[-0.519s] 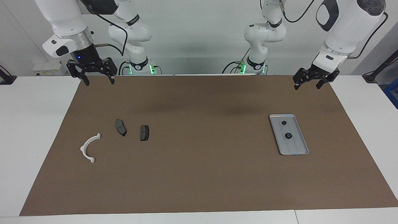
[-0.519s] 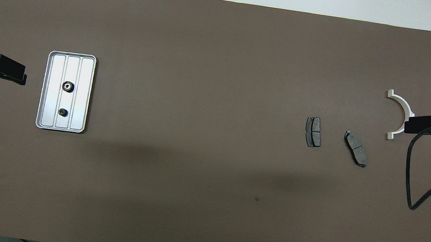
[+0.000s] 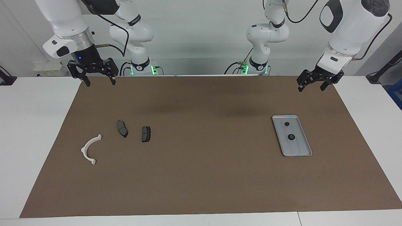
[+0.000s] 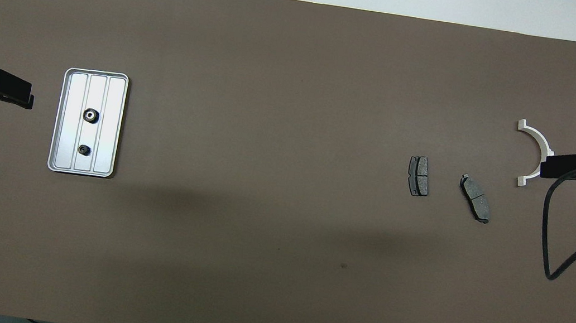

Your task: Place bearing gear from tray to pile

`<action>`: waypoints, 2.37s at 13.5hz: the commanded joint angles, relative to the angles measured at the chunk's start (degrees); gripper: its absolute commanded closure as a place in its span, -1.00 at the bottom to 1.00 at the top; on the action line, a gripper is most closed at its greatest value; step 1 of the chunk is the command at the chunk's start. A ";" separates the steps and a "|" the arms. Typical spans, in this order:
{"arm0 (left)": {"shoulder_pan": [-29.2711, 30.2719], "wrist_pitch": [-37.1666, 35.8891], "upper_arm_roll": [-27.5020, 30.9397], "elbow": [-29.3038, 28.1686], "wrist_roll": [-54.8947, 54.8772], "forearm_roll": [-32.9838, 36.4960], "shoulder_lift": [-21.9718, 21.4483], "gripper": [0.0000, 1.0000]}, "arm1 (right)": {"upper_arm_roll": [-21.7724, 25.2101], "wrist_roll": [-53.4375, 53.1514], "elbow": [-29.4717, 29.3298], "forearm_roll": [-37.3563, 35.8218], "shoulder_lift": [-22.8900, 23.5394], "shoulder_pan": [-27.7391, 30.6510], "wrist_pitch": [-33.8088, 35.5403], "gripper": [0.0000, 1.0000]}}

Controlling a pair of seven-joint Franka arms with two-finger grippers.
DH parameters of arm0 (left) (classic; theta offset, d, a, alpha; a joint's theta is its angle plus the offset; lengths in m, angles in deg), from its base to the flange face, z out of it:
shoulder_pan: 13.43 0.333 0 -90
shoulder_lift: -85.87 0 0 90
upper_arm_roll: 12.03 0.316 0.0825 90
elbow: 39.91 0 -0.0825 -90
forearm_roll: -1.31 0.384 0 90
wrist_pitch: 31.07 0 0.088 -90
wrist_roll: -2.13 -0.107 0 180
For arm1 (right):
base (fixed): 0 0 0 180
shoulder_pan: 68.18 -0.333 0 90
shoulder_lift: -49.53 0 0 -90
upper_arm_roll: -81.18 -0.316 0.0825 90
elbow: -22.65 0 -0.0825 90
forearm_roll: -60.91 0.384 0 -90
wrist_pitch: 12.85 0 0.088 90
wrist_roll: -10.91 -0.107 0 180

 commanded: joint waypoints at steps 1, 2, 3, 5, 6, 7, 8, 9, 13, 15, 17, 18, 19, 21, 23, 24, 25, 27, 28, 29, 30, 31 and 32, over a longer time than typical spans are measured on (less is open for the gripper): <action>0.36 6.03 0.82 -3.54 2.25 -0.04 -1.81 -1.00 | -0.21 -0.59 1.07 -0.35 -0.86 0.41 -0.86 -1.00; 1.42 9.45 0.90 -6.69 1.90 -0.04 -2.60 -1.00 | -0.12 -0.59 1.07 -0.35 -0.86 0.41 -0.85 -1.00; 1.34 12.79 0.90 -9.68 1.20 0.05 -2.96 -1.00 | -0.12 -0.59 1.07 -0.35 -0.86 0.41 -0.85 -1.00; 1.43 19.47 0.90 -14.09 -0.21 0.14 -2.09 -1.00 | -0.12 -0.68 1.07 -0.26 -0.77 0.49 -0.85 -1.00; 1.43 21.51 0.90 -14.98 -0.73 0.22 -0.69 -1.00 | -0.12 -0.59 1.07 -0.17 -0.86 0.58 -0.85 -1.00; 1.60 23.44 0.99 -15.51 -1.52 0.31 1.24 -1.00 | -0.12 -0.59 0.98 0.09 -0.86 0.67 -0.85 -1.00; 1.78 25.29 0.99 -16.38 -1.79 0.31 2.82 -1.00 | -0.12 -0.59 1.07 0.27 -0.86 0.67 -0.77 -1.00; 1.96 27.48 0.90 -17.52 -1.79 0.31 4.23 -1.00 | -0.12 -0.59 0.98 0.35 -0.86 0.67 -0.59 -1.00; 2.13 33.90 0.99 -18.76 -1.44 0.31 11.08 -1.00 | -0.12 -0.33 0.98 0.53 -0.95 0.67 -0.15 -1.00; 2.04 38.56 1.08 -18.68 -1.18 0.22 15.74 -1.00 | -0.12 -0.33 1.07 0.53 -1.21 0.67 0.11 -1.00; 2.31 40.33 1.08 -18.41 -1.09 0.22 18.21 -0.84 | -0.12 -0.33 1.07 0.53 -1.21 0.23 0.11 -1.00; 2.83 40.51 1.08 -18.41 -1.09 0.22 18.74 -0.76 | -0.12 -0.33 1.07 0.53 -1.21 0.14 0.03 -1.00; 3.10 40.86 1.08 -18.41 -0.83 0.14 19.10 -0.69 | -0.21 -0.33 0.98 0.53 -1.21 0.06 0.02 -1.00; 2.75 40.69 1.08 -18.59 1.28 0.14 19.19 -0.49 | -0.21 -0.33 0.90 0.53 -1.30 0.14 0.02 -1.00; 2.05 40.16 1.08 -18.68 2.33 0.14 19.19 -0.48 | -0.21 -0.24 0.90 0.53 -1.30 0.14 0.02 -1.00; 1.96 40.16 0.99 -18.94 3.38 0.14 19.10 -0.47 | -0.30 -0.24 0.90 0.53 -1.30 0.06 0.02 -1.00; 1.96 40.42 0.90 -19.03 4.70 0.14 19.10 -0.45 | -0.30 -0.24 0.90 0.53 -1.30 0.05 0.02 -1.00; 1.43 40.60 0.90 -19.12 5.24 0.14 19.10 -0.44 | -0.30 -0.24 0.90 0.53 -1.30 0.14 0.02 -1.00; 1.43 40.51 0.90 -19.20 5.15 0.14 19.10 -0.42 | -0.30 -0.24 0.90 0.53 -1.39 0.06 0.11 -1.00; 1.52 40.51 0.90 -19.46 5.15 0.14 19.01 -0.40 | -0.47 -0.24 0.90 0.53 -1.65 0.05 0.03 -1.00; 1.52 40.60 0.90 -19.64 5.15 0.14 19.01 -0.35 | -0.65 -0.32 0.90 0.62 -1.91 -0.03 0.02 -1.00; 1.52 40.69 0.90 -19.64 5.15 0.05 19.01 -0.32 | -0.74 -0.24 0.90 0.53 -2.00 -0.03 0.02 -1.00; 1.52 40.77 0.82 -19.64 5.24 0.05 19.01 -0.30 | -0.74 -0.15 0.72 0.62 -2.00 -0.03 0.02 -1.00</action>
